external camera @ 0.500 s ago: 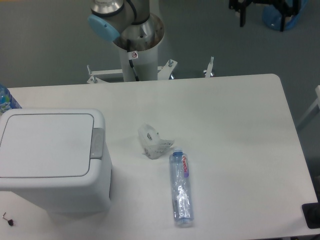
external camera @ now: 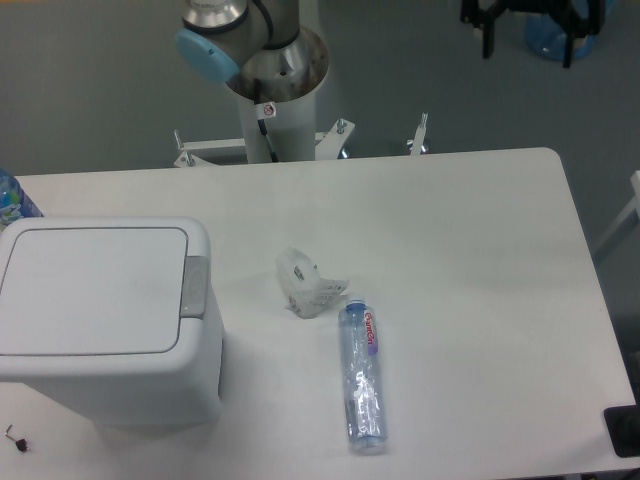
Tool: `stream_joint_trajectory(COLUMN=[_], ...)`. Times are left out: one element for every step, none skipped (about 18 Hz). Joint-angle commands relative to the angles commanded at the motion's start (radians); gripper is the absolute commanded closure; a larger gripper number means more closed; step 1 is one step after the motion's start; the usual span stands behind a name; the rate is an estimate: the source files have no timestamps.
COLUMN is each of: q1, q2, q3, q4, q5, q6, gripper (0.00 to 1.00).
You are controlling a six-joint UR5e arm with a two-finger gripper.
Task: Open the trash can
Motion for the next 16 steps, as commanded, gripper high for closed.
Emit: stream_joint_trajectory(q1=[-0.009,-0.011,-0.017,-0.032,-0.051,-0.086,-0.119,-0.135,-0.143,-0.15,-0.173,-0.204,-0.231,-0.247,-0.256,-0.273], q2=[-0.002,-0.003,-0.008,-0.009,-0.012,-0.023,-0.031,-0.032,-0.037,-0.038,-0.041,-0.048,-0.051,-0.054,-0.057,-0.069], q3=[0.0,-0.002,-0.002,-0.003,-0.005,-0.009,-0.018,-0.034,-0.049,-0.063,-0.069,-0.069,-0.071,-0.069,-0.071,-0.068], q4=[0.002,0.002,0.003,0.005,0.015,0.043,0.082,0.124,0.162,0.193,0.219,0.236,0.242,0.248,0.25,0.256], q5=[0.002,0.002,0.002,0.002,0.0,0.0,0.002,0.002,0.002,0.0,-0.005,-0.014,-0.018,-0.018,-0.02,-0.026], q6=[-0.008,-0.037,-0.081,-0.142,-0.199,-0.239,-0.268,-0.3,-0.339,-0.388,-0.437,-0.483,-0.529,-0.575,-0.622,-0.67], gripper=[0.0,0.0,0.0,0.0,0.0,0.0,0.0,0.0,0.0,0.0,0.0,0.0,0.0,0.0,0.0,0.0])
